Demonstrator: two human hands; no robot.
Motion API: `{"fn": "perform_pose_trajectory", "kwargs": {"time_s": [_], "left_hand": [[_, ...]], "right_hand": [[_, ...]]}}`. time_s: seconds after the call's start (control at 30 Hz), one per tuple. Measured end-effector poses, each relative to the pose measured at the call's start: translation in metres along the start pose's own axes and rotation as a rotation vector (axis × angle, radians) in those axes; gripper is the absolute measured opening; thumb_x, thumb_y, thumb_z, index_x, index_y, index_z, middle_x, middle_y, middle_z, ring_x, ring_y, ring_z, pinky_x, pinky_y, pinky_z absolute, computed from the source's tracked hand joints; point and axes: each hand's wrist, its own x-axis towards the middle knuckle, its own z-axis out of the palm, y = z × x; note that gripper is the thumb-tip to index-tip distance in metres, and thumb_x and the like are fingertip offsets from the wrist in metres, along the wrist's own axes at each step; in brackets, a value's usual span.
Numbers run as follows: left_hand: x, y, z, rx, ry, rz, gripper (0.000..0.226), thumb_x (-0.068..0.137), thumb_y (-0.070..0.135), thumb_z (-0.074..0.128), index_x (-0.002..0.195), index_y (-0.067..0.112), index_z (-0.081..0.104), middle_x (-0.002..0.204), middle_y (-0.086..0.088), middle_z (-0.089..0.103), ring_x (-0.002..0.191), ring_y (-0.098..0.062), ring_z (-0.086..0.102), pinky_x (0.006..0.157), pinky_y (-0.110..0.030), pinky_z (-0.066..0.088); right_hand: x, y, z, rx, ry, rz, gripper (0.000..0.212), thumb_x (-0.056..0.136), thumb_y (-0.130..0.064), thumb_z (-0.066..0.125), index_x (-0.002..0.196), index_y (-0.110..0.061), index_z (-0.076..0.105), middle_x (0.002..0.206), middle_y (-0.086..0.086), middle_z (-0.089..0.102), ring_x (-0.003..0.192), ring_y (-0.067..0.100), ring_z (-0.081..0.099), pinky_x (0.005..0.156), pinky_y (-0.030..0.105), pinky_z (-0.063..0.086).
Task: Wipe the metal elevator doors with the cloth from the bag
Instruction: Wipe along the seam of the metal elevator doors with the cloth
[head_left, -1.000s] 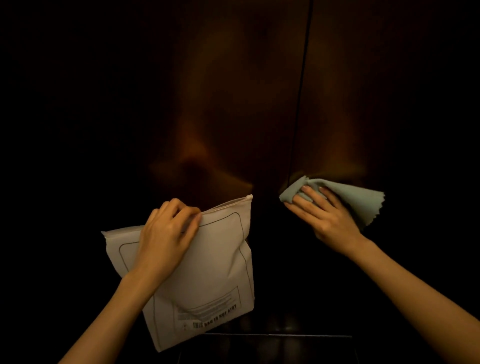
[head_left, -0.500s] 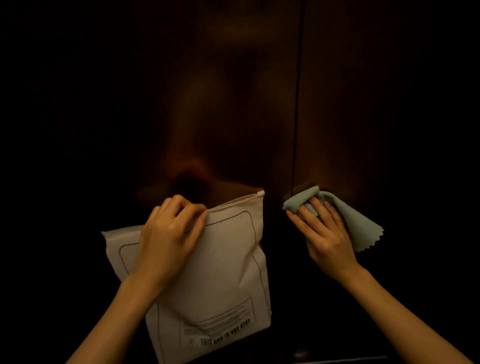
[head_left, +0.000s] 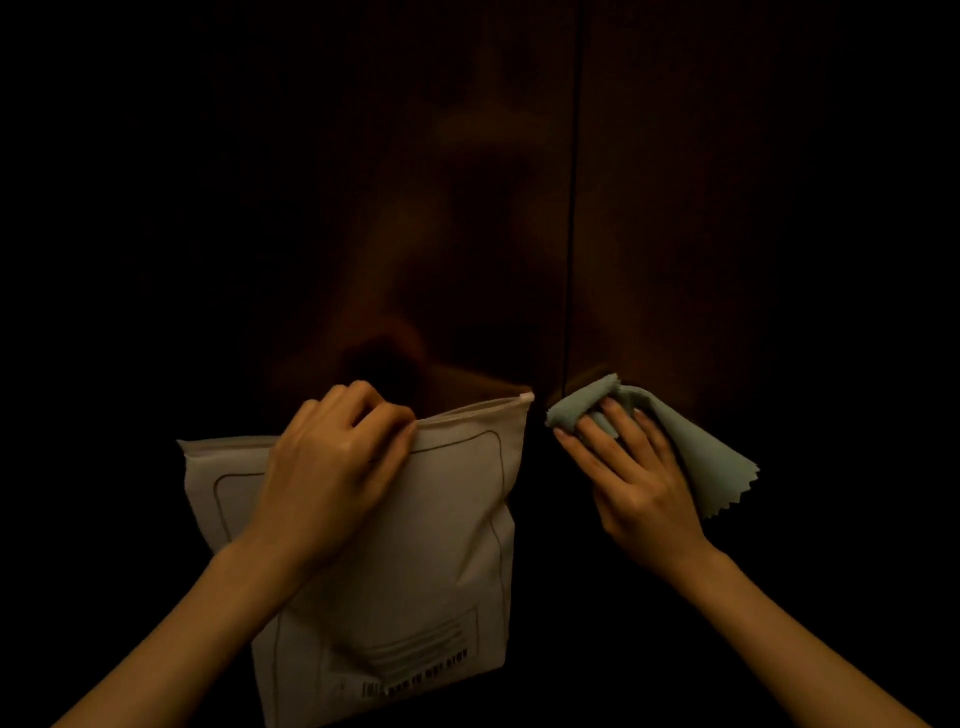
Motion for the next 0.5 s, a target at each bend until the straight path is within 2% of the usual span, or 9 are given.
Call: {"fn": "perform_pose_trajectory", "kwargs": {"time_s": [0.17,0.3,0.4,0.5], "left_hand": [[-0.046,0.015,0.037,0.037,-0.03,-0.008,0.033,0.091,0.03,0.041,0.091,0.008,0.066,0.082,-0.006,0.055,0.067,-0.02,0.049,0.055,-0.029,0.033],[-0.082,0.023,0.063,0.027,-0.067,-0.054,0.033,0.091,0.031,0.041,0.091,0.009,0.066,0.082,-0.005,0.055,0.068,-0.02,0.049,0.056,-0.029,0.034],[-0.107,0.032,0.083,0.02,-0.088,-0.08,0.035,0.091,0.031,0.039,0.092,0.009,0.066,0.082,-0.005,0.055,0.069,-0.021,0.05,0.057,-0.03,0.033],[-0.129,0.045,0.102,0.011,-0.121,-0.121,0.034,0.091,0.03,0.038,0.092,0.01,0.066,0.082,-0.005,0.054,0.069,-0.022,0.05,0.059,-0.03,0.03]], "right_hand": [[-0.047,-0.009,0.027,-0.004,0.008,-0.012,0.044,0.088,-0.017,0.048,0.132,-0.015,0.045,0.134,0.008,0.053,0.134,0.028,0.031,0.112,0.045,0.021],[-0.08,-0.022,0.044,0.01,-0.003,0.017,0.04,0.094,-0.021,0.039,0.133,-0.016,0.043,0.136,0.007,0.048,0.133,0.029,0.032,0.111,0.046,0.022],[-0.105,-0.031,0.057,-0.006,-0.045,0.032,0.046,0.089,-0.017,0.042,0.135,-0.016,0.041,0.138,0.007,0.047,0.133,0.03,0.032,0.111,0.045,0.021],[-0.132,-0.04,0.072,-0.037,-0.106,0.028,0.055,0.084,-0.014,0.045,0.138,-0.017,0.037,0.142,0.005,0.038,0.135,0.03,0.029,0.113,0.044,0.016]]}}
